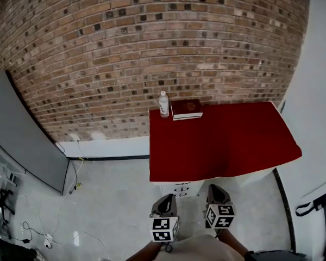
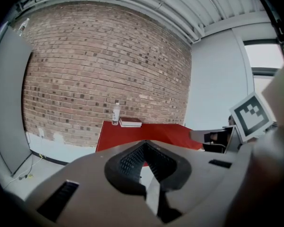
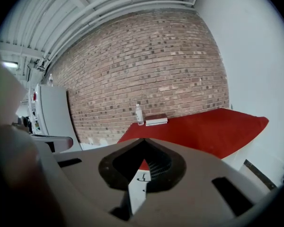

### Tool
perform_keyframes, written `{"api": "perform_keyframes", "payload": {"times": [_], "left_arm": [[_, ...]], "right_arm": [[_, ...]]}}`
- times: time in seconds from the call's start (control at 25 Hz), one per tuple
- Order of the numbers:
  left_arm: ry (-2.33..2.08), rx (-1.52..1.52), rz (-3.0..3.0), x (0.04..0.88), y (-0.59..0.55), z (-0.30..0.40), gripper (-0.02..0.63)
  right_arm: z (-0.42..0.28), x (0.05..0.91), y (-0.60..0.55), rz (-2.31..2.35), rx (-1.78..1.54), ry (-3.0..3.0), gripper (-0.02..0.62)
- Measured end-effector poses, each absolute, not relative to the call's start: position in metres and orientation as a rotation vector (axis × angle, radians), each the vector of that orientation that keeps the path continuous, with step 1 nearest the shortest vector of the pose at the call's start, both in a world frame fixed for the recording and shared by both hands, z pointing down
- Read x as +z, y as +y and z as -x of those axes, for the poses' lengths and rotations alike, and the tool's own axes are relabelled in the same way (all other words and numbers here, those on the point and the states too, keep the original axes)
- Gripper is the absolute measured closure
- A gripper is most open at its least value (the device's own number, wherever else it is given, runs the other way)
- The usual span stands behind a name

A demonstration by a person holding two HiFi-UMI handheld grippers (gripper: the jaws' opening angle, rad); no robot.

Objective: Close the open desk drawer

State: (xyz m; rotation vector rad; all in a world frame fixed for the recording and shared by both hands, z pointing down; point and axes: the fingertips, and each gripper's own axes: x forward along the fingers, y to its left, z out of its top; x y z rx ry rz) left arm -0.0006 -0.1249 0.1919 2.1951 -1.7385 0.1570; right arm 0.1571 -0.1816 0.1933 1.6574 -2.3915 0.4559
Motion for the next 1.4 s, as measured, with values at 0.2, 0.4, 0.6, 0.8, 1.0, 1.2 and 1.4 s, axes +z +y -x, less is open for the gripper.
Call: {"api": "perform_keyframes", "payload": {"times": [0.2,0.4,0.6,0.8,1.0,1.2,1.4], "left_arm": [[-1.76,0.131,-2.206,0.18,-0.122,-0.005,0.598],[-1.761,0.139,-2.204,0.181,-0.11,-0.01,0.598],[-1.768,0.144,-2.203,0.181,-0.106,-0.012,0.598],[-1.777,0.121,-2.184,0.182,-0.106,-0.009,0.598],[-1.789,0.103,-2.162,0.185,-0.11,-0.008,0.598],[-1.787,0.097,-2.144,0.187,-0.114,-0.01,0.598],[-1.789,0.097,-2.145,0.186,-0.117,-0.01,0.598]], "right_arm": [[-0.158,0.197,-0.171,-1.632,0.485,-2.398,0.597],[-0.149,0.198,-0.163,-1.583,0.47,-2.421,0.597],[-0.142,0.195,-0.164,-1.553,0.453,-2.442,0.597],[-0.137,0.198,-0.163,-1.523,0.442,-2.445,0.597],[-0.141,0.2,-0.164,-1.503,0.414,-2.435,0.597],[-0.146,0.201,-0.167,-1.512,0.422,-2.432,0.597],[-0.148,0.2,-0.169,-1.523,0.422,-2.426,0.597]]}}
